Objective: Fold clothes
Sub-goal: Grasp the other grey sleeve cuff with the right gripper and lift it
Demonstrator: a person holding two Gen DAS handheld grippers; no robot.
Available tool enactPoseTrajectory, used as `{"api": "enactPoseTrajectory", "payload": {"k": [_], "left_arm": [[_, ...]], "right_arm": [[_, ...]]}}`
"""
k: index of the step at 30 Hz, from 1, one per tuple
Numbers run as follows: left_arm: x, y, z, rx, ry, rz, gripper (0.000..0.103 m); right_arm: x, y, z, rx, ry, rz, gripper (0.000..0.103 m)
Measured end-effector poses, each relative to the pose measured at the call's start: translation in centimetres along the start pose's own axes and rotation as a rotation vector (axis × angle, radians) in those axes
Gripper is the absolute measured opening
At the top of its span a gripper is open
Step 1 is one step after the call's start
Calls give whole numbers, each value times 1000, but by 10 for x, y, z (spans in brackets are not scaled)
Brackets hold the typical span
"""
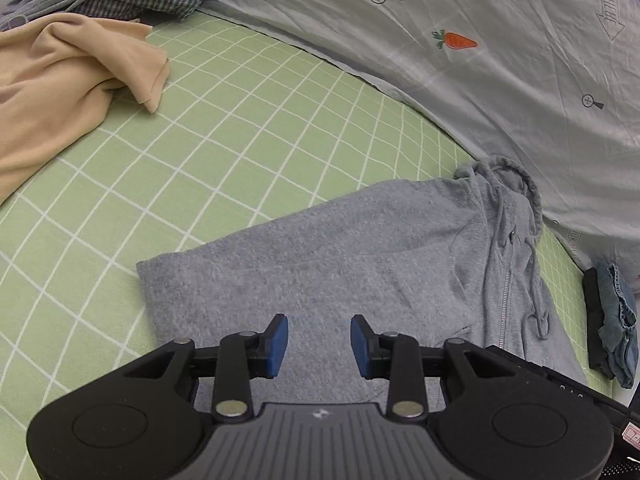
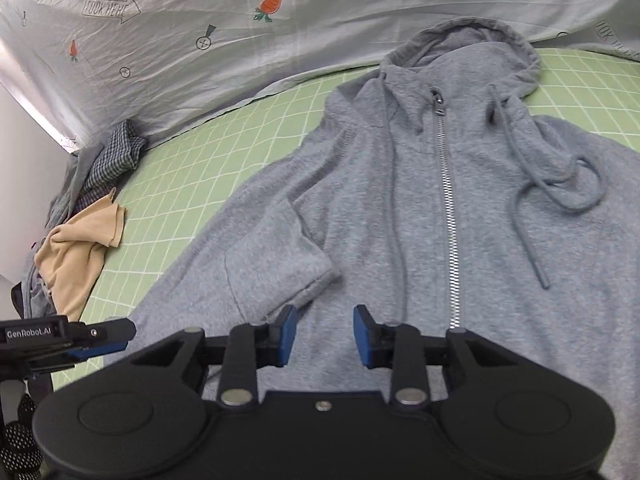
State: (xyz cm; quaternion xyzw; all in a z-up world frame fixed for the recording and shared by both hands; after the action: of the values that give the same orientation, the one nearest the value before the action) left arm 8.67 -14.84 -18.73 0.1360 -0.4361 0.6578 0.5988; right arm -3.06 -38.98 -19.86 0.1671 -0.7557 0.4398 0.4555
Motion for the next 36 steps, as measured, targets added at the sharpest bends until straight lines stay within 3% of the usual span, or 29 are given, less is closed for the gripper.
{"api": "enactPoseTrajectory", "payload": {"k": [8,10,16,20,23,28,36], "left_arm": [[5,1,-20,61,-43,-7,36],[7,1,-20,58,-49,-6,36],[13,-2,-3,15,-33,31,36],[12,8,13,-7,-25,22,36],[10,18,26,-20,-24,9,36],[6,31,46,-43,-25,-12,36],[-31,30,72,-62,-38,-35,36]], "right_arm": [[-45,-14,-10,-114,-44,-87,33],[-44,-16,-12,-101,-33,-63,11],[2,-32,5,-101,-37,130,7],[43,-50,47,-151,90,282,7],[69,-54,88,-207,192,332,7],[93,-41,155,-328,289,326,7],[88,-33,195,-322,302,301,7]]}}
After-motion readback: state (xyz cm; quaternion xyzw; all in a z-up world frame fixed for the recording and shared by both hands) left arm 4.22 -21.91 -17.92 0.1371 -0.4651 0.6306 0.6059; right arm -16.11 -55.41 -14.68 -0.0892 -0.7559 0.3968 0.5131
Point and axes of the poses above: each gripper's, at about its wrist camera, not at the fingertips, and x roughly against the way its jaws point, z to its right, y to its underside, the point moved 4 cm from there along -x, roughly the way its jaws point, and after that the axes turned 13 degrees about y, right-handed, at the moved point
